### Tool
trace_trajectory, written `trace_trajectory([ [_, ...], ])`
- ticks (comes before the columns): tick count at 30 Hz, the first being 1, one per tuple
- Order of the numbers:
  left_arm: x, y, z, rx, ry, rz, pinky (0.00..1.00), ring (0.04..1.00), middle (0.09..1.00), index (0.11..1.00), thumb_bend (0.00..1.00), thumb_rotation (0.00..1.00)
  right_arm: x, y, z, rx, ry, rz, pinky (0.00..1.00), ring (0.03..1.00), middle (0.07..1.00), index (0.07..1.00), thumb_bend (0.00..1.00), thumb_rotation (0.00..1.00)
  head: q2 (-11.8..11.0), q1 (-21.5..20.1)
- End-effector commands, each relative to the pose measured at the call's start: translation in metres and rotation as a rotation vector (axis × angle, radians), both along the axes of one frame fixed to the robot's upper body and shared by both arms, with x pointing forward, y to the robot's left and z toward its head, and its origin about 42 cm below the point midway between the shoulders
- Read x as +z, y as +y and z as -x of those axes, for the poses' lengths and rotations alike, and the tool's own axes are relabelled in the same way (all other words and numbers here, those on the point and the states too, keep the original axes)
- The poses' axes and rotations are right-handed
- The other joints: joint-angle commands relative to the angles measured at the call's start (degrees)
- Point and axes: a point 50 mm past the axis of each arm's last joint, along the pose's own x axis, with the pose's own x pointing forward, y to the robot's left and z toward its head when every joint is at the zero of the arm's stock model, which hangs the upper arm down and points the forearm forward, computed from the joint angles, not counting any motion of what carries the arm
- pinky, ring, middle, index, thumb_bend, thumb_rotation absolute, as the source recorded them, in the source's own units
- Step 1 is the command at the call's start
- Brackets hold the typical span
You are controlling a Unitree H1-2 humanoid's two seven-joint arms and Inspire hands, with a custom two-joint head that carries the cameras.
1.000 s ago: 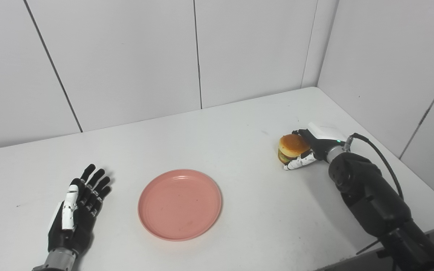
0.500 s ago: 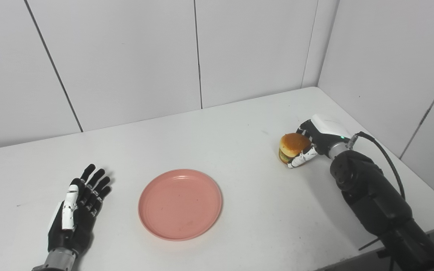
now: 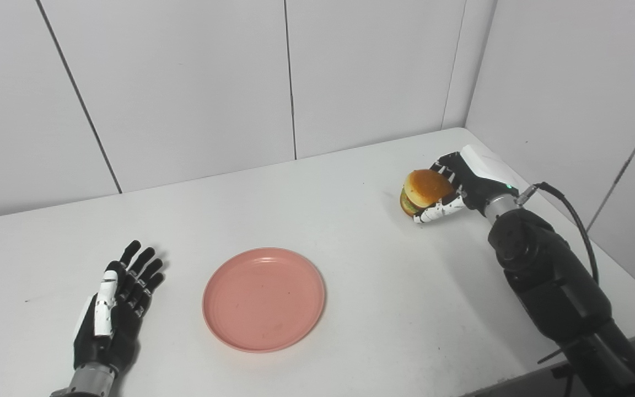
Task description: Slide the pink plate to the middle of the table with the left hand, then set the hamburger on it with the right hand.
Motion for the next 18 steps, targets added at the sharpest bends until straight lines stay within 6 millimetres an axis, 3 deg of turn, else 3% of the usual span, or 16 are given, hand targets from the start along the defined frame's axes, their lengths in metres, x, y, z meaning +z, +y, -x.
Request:
trace_trajectory([
  [1,-0.011,-0.005,0.006,-0.001,0.069,-0.02,0.92,0.911,0.92,0.917,0.37,1.0,0.037,0.013,-0.005,0.085,-0.115,0.02,0.35,0.412,0.455,0.483,0.51,0.14,0.04,0.99],
  [11,-0.006,-0.027,0.01,-0.004,0.062,-0.033,0.92,0.91,0.922,0.918,0.37,1.0,0.055,0.082,-0.002,0.27,-0.148,-0.054,0.34,0.39,0.447,0.484,0.51,0.14,1.38,8.29],
  [18,0.0,-0.042,0.011,0.011,0.076,-0.037,0.9,0.902,0.916,0.911,0.35,1.0,0.056,0.133,-0.005,0.398,-0.137,-0.082,0.34,0.4,0.458,0.483,0.51,0.13,2.43,12.64],
])
